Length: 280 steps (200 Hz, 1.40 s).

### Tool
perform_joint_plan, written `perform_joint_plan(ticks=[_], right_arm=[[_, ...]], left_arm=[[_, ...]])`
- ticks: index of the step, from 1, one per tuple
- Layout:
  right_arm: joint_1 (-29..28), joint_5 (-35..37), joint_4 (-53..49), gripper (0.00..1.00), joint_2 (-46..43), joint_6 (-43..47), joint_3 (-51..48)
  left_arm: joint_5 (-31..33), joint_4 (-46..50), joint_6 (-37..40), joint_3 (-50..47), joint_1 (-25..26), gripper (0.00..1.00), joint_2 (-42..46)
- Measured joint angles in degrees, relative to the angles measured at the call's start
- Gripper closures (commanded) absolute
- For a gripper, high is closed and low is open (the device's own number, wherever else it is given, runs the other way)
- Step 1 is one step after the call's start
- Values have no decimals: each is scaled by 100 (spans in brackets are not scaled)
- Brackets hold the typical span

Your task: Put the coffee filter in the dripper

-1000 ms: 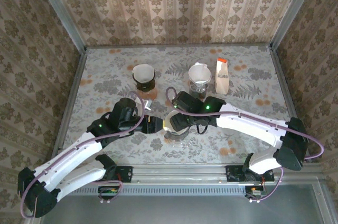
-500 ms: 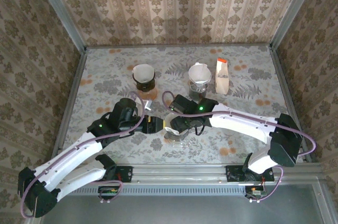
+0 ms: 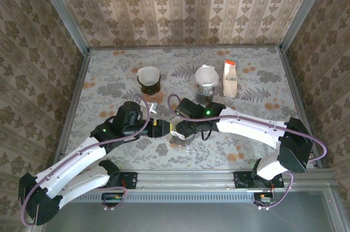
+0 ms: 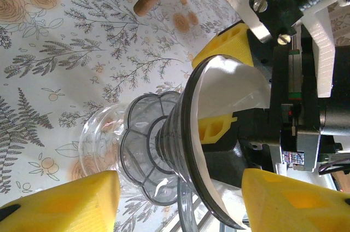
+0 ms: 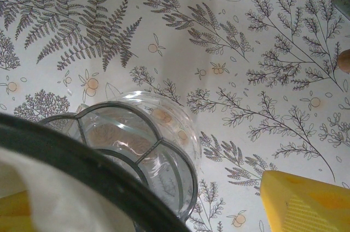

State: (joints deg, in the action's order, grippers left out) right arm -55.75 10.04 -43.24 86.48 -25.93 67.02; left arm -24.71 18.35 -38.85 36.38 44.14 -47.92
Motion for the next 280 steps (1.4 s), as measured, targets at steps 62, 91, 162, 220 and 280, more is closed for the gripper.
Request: perform_joint_plan(ticks=[62,91,162,220,280], right_arm=[[-13,199,-63,19,-391,-2,-2],[-17,407,-170,20,-911,-2,-2],[-1010,562,374,20,-2177,664,-334],[-1104,-435,929,20,-1617,1064,-343],[-1104,-1150,1034,21,-1276,1104,-343]], left_arm=[[0,4,-20,0,0,45,-44],[0,4,-20,-11,0,45,-44],[0,2,-20,-107,-33,45,-33],[0,0,-22,-111,-37,44,-33],[0,0,-24,-111,-37,44,-33]])
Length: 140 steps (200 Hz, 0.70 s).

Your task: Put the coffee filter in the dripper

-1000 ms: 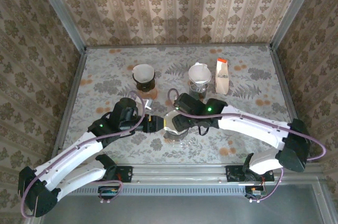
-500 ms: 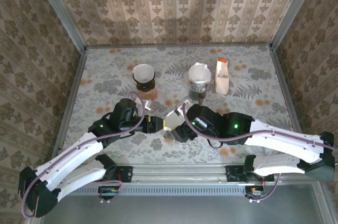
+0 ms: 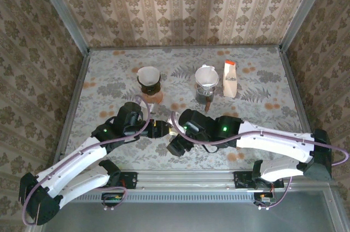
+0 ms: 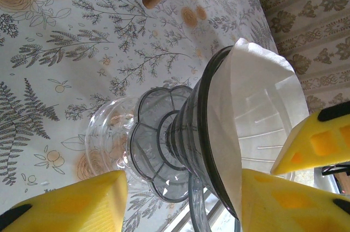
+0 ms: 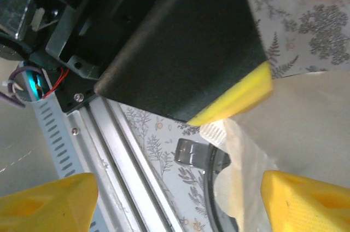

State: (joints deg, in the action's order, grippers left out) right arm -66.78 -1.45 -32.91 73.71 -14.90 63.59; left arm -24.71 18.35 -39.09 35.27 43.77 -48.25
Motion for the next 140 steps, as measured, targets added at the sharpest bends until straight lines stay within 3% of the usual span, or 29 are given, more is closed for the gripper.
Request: perform_joint_plan(ticks=[61,140], right_arm=[[2,-654,24,22,2,-2,0],[111,-933,66,22,0,-9,0]], left_arm=[[0,0,-37,0,0,45,0],[0,-7,-39,-7,0,45,0]])
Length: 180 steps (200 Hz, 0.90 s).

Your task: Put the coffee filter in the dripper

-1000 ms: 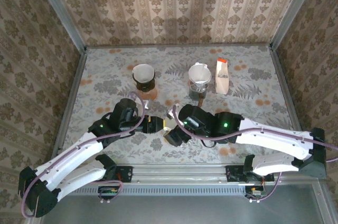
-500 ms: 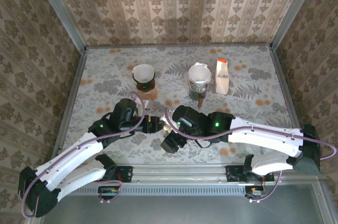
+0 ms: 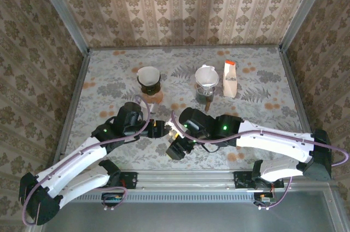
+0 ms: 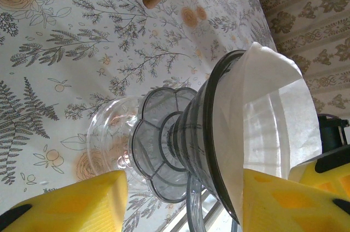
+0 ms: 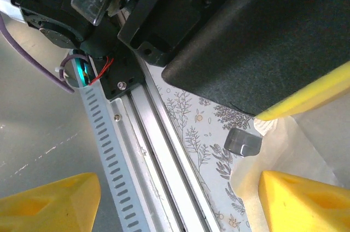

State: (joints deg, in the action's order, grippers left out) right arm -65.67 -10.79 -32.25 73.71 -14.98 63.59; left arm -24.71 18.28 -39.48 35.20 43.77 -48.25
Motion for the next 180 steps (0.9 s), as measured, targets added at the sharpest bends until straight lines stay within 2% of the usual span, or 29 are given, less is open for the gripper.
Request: perform_joint_plan(ticks=[82,140,160,180], right_arm=[[44,686,-7,23,-219,-33,-37],[83,2212,-212,27,-881,-514,-70],[225,2656,-540,33,-852,-846,-72],[367,2872,-721,45,-811,-1115,-133]], left_arm=[[0,-79,-7,-33,0,45,0],[0,-92,-70,-33,0,44,0],[0,-103,-85,-33,0,44,0],[0,-103,-83,-33,0,44,0]])
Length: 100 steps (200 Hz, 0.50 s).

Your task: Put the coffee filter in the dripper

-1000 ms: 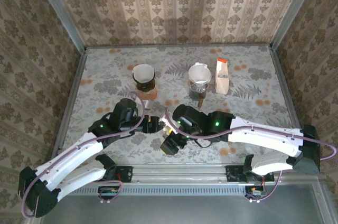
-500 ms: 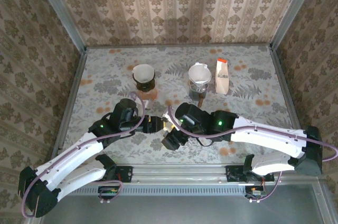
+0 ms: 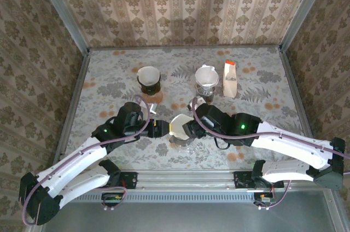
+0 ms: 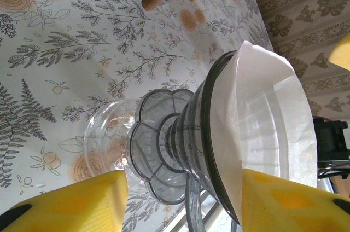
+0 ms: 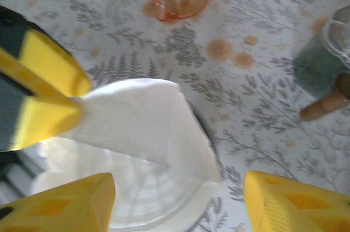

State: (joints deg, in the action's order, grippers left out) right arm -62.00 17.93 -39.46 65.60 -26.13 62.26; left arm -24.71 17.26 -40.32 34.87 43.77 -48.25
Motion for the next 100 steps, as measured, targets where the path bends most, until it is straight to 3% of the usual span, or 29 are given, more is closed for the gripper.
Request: perform_joint_plan(ticks=[46,100], right_arm=[[46,116,-118,70,168,-212,-105],[4,192,-177,88,382,-227,-105]], left_arm=[[0,0,-2,0,0,44,0],[0,-20,-2,-35,0,44,0]])
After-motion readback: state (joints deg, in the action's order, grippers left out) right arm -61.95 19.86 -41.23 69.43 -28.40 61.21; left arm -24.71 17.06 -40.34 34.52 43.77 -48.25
